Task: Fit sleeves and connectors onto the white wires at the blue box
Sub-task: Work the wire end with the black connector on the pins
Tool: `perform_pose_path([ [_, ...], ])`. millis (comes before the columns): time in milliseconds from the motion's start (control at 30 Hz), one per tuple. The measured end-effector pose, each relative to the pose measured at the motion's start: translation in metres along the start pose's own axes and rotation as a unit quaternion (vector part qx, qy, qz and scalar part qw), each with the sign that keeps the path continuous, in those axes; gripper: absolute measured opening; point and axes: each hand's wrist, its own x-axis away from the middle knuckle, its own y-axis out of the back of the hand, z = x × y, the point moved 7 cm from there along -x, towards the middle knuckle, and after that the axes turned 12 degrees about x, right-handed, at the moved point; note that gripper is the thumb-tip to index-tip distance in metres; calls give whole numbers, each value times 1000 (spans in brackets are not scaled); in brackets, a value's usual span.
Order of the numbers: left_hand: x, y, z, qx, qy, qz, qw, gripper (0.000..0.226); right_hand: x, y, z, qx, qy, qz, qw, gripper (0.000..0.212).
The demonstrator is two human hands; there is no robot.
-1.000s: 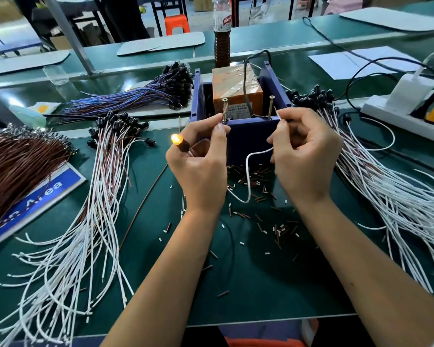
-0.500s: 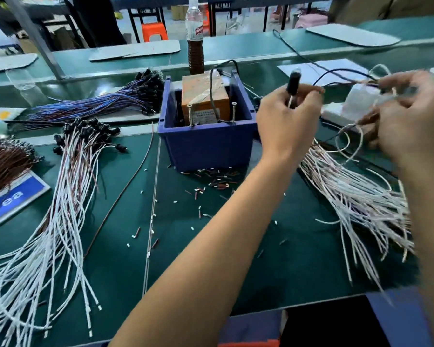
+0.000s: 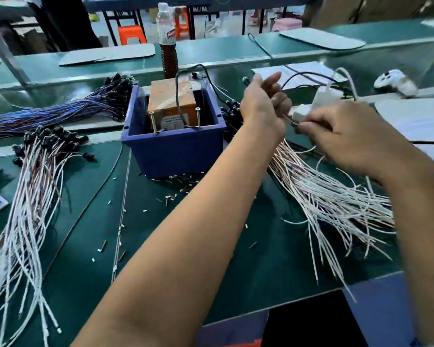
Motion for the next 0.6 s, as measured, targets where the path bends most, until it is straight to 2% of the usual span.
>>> perform_pose_path([
  [133,-12,22,0,-118,-27,-86,989,52,5,23,-3,59,-25,22,998,26],
  [267,-23,33,-5,-316,-98,-107,938,61,14,50,-1,93,-55,20,994,31],
  [367,-34,37,-12,-400,-141,-119,898,59,18,28,5,125,-78,127,981,31],
  [467,-43,43,-18,-470,-163,-131,857,46,33,-4,4,143,-93,250,953,32],
  [533,-47,49,-24,-490,-178,-145,841,44,45,-6,-5,141,-106,274,945,33],
  [600,-52,55,-29,-499,-188,-158,831,43,53,5,-15,119,-122,249,953,35],
])
